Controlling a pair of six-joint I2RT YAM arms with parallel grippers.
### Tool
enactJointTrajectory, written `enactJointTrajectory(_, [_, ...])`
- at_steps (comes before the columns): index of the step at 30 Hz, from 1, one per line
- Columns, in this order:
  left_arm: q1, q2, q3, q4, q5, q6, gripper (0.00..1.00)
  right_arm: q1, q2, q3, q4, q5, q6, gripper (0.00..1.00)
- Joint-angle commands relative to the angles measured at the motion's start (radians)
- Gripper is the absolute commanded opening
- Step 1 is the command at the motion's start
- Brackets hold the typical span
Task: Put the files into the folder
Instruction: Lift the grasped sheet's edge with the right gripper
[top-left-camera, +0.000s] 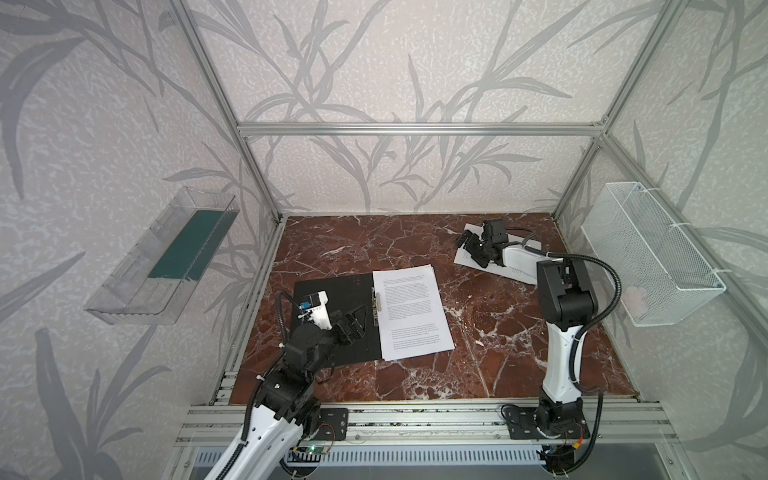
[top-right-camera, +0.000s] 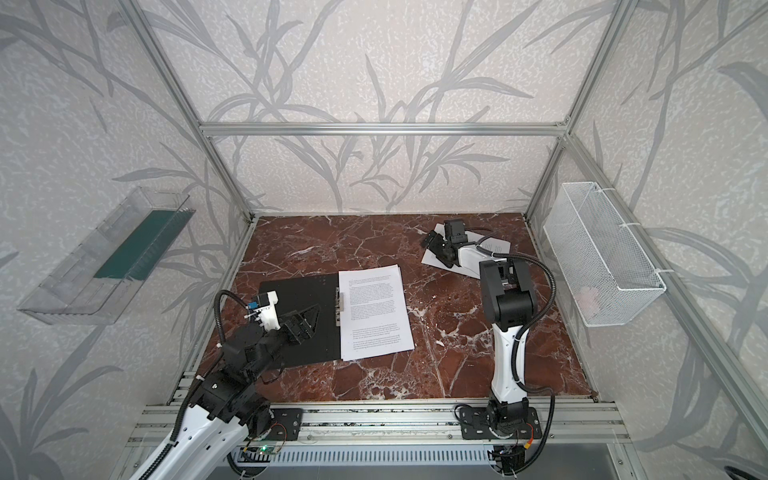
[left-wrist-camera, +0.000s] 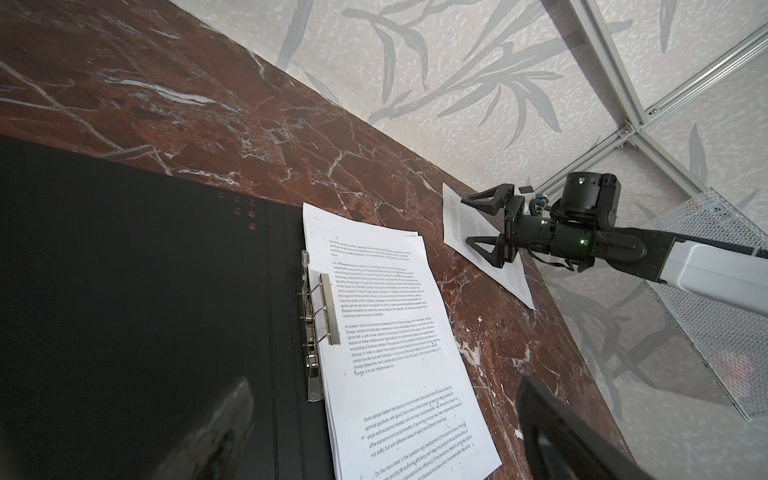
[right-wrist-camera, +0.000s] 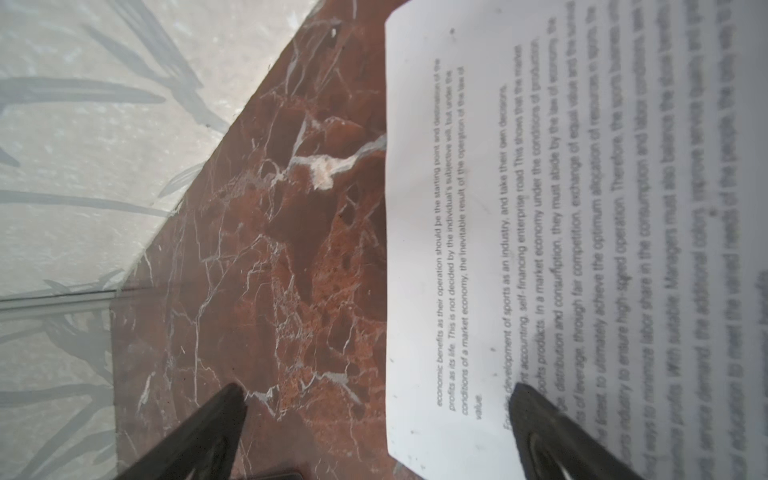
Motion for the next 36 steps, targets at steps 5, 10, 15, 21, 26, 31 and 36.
enactJointTrajectory(5, [-0.004,0.05,-0.01,0.073,0.074,-0.014,0.99,-0.181,-0.089,0.015,-0.178,0.136,-0.169,0.99])
enactJointTrajectory(10, [-0.005,0.161,0.01,0.139,0.182,-0.038,0.99,-0.265,-0.115,-0.083,-0.143,0.123,-0.17,0.99])
enactJointTrajectory(15, [-0.028,0.277,0.022,0.252,0.264,-0.08,0.99,-0.298,-0.129,-0.146,-0.133,0.111,-0.145,0.99])
enactJointTrajectory(21, [-0.11,0.424,0.087,0.27,0.245,-0.117,0.99,-0.302,-0.186,-0.223,-0.213,0.092,-0.009,0.99])
enactJointTrajectory(26, [-0.214,0.576,0.163,0.263,0.171,-0.099,0.99,-0.282,-0.389,-0.482,-0.116,0.084,0.155,0.99])
enactJointTrajectory(31, [-0.324,0.806,0.276,0.38,0.261,-0.116,0.99,-0.169,-0.66,-0.666,-0.142,0.212,0.196,0.99])
enactJointTrajectory(36, [-0.428,1.034,0.449,0.404,0.321,-0.102,0.99,-0.075,-0.811,-0.706,-0.126,0.225,0.007,0.99])
